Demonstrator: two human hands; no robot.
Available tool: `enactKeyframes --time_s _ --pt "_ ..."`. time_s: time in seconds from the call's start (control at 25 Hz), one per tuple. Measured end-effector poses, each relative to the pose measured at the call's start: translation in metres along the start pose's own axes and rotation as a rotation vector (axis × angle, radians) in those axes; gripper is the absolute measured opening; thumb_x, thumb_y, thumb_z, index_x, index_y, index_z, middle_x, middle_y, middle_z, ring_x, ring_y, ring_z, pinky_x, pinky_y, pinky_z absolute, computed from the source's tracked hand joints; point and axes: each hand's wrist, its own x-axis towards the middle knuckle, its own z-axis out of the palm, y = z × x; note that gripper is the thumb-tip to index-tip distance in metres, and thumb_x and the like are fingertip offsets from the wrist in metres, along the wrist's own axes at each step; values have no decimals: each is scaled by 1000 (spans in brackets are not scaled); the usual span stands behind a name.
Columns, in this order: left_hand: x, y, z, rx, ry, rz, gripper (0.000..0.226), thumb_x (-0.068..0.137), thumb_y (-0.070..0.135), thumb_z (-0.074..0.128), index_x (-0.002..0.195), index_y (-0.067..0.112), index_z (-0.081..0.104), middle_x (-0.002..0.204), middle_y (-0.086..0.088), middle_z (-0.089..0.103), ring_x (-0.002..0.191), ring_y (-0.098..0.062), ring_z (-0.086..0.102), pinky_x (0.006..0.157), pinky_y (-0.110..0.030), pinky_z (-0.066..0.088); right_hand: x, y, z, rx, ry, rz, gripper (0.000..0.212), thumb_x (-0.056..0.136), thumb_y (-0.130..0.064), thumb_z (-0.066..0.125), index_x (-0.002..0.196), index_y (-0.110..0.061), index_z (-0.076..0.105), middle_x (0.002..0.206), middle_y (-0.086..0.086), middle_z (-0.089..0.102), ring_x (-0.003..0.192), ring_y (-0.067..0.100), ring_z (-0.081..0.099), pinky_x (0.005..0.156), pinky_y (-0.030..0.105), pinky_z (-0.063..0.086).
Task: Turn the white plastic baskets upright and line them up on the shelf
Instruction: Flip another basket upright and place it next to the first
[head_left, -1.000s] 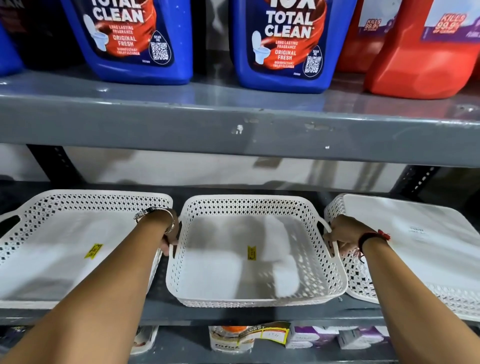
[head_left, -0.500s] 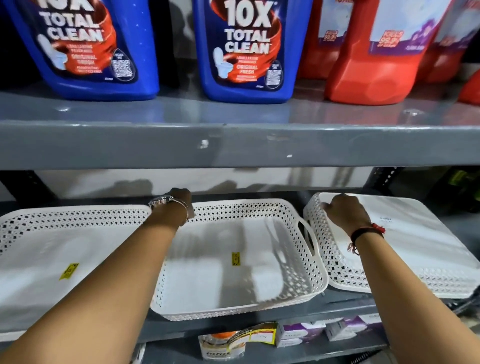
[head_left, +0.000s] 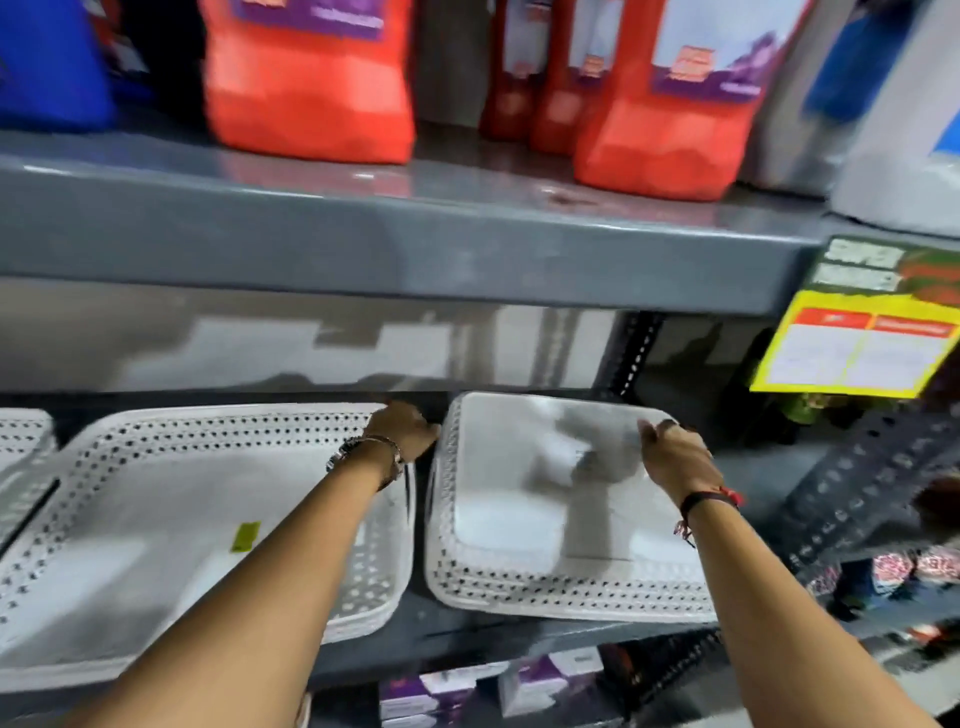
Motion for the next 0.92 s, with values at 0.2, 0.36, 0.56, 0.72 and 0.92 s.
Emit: enactKeyframes --time_s 0.2,0.36,0.56,0.72,0.92 --pt "7 32 40 55 43 -125 45 98 24 35 124 -9 52 134 -27 52 126 -38 48 103 -36 38 34 52 -11 159 -234 129 56 98 -38 29 131 2 47 140 25 46 131 34 41 110 38 32" --pt "7 50 52 78 56 -153 47 100 25 29 129 -7 48 139 -25 49 129 -36 45 105 -35 36 51 81 2 378 -341 185 71 91 -55 34 133 1 48 141 22 47 130 34 44 112 41 34" --pt "16 50 63 -214 28 -303 51 102 25 22 139 -8 35 150 -25 33 141 -31 29 115 -30 22 44 79 -5 656 -435 259 62 95 -47 32 144 -9 32 150 15 35 135 33 36 108 44 32" --pt "8 59 55 -609 189 -387 55 101 28 21 143 -9 25 154 -24 22 144 -30 21 117 -31 17 51 67 -14 849 -318 99 65 81 -67 42 117 -15 56 117 20 54 116 18 43 96 41 41" --pt "10 68 -4 -1102 332 -380 74 94 55 15 140 3 39 140 -19 47 125 -38 47 103 -49 38 46 38 -73 1262 -109 -2 39 99 -28 30 70 -26 56 58 -12 69 60 6 63 56 20 51"
